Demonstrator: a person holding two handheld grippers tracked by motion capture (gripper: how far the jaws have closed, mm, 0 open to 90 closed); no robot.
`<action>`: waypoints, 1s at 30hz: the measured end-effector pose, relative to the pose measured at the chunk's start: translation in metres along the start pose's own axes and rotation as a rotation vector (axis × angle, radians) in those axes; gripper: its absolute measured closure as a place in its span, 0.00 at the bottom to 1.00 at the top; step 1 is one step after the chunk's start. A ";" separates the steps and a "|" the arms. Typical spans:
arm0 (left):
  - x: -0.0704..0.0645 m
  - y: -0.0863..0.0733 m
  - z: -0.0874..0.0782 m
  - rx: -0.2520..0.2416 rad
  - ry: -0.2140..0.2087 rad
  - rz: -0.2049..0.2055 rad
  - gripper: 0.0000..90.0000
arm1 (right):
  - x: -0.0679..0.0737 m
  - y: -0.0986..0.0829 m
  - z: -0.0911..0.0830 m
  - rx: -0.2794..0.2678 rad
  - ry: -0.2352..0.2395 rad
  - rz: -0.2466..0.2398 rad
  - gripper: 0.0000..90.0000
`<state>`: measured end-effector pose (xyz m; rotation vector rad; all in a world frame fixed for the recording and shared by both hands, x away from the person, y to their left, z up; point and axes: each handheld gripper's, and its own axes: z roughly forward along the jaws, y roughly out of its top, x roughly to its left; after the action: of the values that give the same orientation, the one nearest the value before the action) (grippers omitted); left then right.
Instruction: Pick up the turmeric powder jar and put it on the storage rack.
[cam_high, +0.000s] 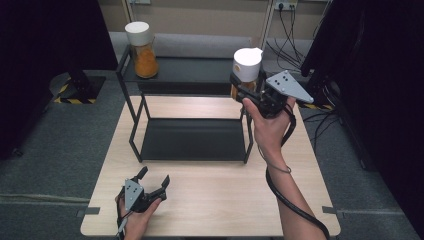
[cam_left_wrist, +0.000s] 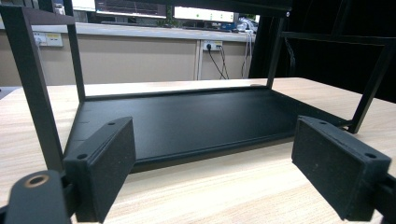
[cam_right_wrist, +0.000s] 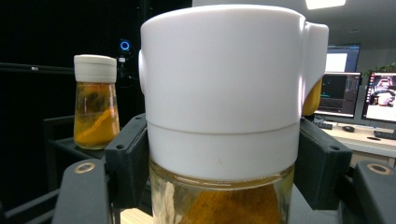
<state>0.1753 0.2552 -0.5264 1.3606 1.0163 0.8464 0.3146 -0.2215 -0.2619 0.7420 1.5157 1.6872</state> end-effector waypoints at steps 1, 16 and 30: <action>0.000 0.000 0.000 0.000 0.000 0.000 0.15 | 0.000 0.001 0.001 0.000 -0.001 0.000 0.34; 0.000 0.000 0.000 0.000 -0.001 -0.002 0.15 | -0.004 0.015 0.025 0.020 -0.026 0.006 0.34; 0.001 0.000 0.000 0.002 -0.001 0.000 0.15 | -0.008 0.024 0.042 0.041 -0.049 0.017 0.34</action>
<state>0.1755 0.2557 -0.5262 1.3625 1.0159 0.8449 0.3496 -0.2053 -0.2318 0.8139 1.5182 1.6424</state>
